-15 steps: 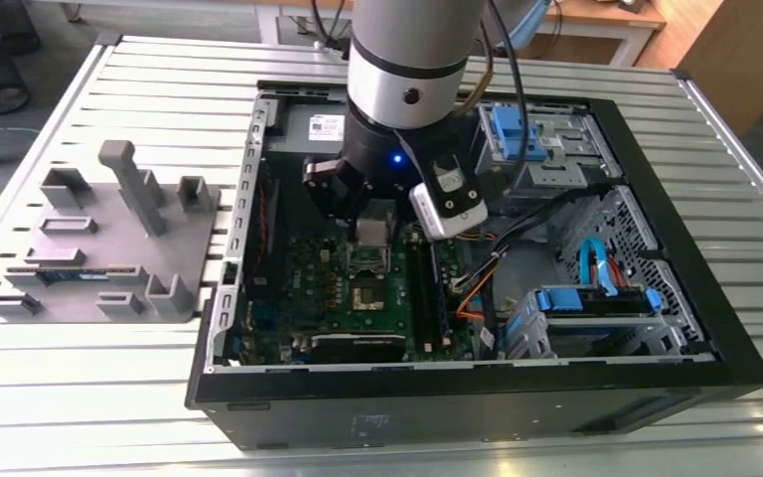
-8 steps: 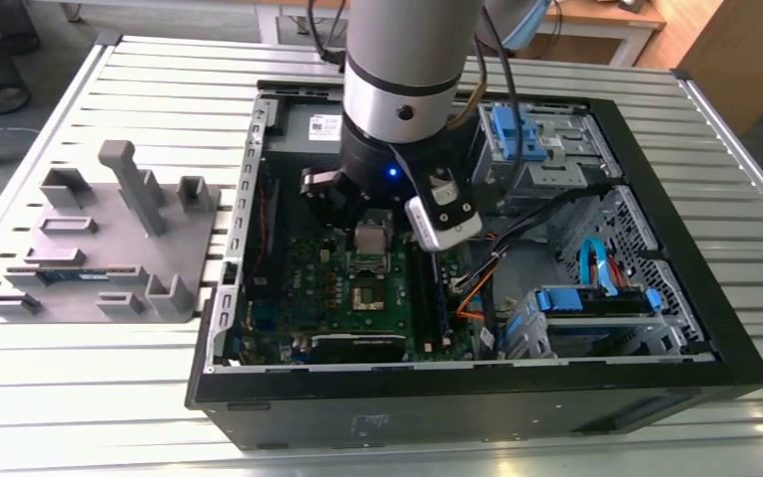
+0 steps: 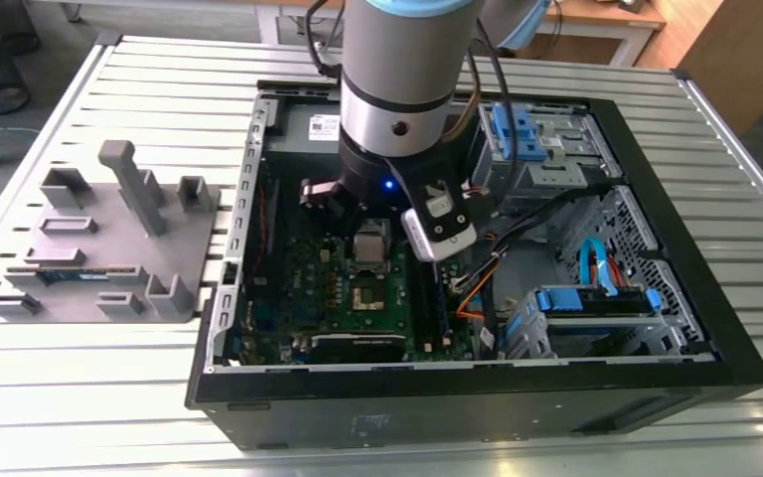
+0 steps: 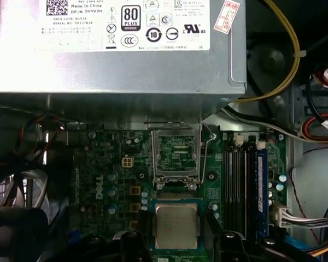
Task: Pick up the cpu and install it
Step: 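Place the cpu into insertion slot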
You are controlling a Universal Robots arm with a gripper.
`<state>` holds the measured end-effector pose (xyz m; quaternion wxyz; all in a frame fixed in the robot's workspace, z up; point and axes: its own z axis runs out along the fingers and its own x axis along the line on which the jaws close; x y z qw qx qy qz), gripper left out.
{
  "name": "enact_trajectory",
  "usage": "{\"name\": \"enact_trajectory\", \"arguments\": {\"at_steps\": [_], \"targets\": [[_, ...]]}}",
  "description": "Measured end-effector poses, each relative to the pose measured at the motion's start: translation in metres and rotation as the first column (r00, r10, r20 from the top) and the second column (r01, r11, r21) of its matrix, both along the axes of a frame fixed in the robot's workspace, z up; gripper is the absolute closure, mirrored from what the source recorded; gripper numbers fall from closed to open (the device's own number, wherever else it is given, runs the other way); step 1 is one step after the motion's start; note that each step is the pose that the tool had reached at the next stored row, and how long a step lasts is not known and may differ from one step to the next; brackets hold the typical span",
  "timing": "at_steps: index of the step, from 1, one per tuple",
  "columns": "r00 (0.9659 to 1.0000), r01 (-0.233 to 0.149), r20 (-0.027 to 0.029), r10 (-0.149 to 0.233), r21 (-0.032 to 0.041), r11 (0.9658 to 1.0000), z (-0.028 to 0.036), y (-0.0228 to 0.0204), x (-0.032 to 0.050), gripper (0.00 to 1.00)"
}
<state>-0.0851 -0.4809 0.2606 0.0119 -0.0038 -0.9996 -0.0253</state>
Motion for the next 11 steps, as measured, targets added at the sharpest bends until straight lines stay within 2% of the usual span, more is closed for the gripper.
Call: {"name": "enact_trajectory", "arguments": {"at_steps": [8,11], "targets": [[1.0000,0.000,0.0033,0.000,-0.0001,1.0000,-0.0131,-0.0013,-0.0002,0.53],[1.0000,0.000,0.0032,0.000,-0.0002,1.0000,-0.0140,-0.0014,-0.0002,0.53]]}}
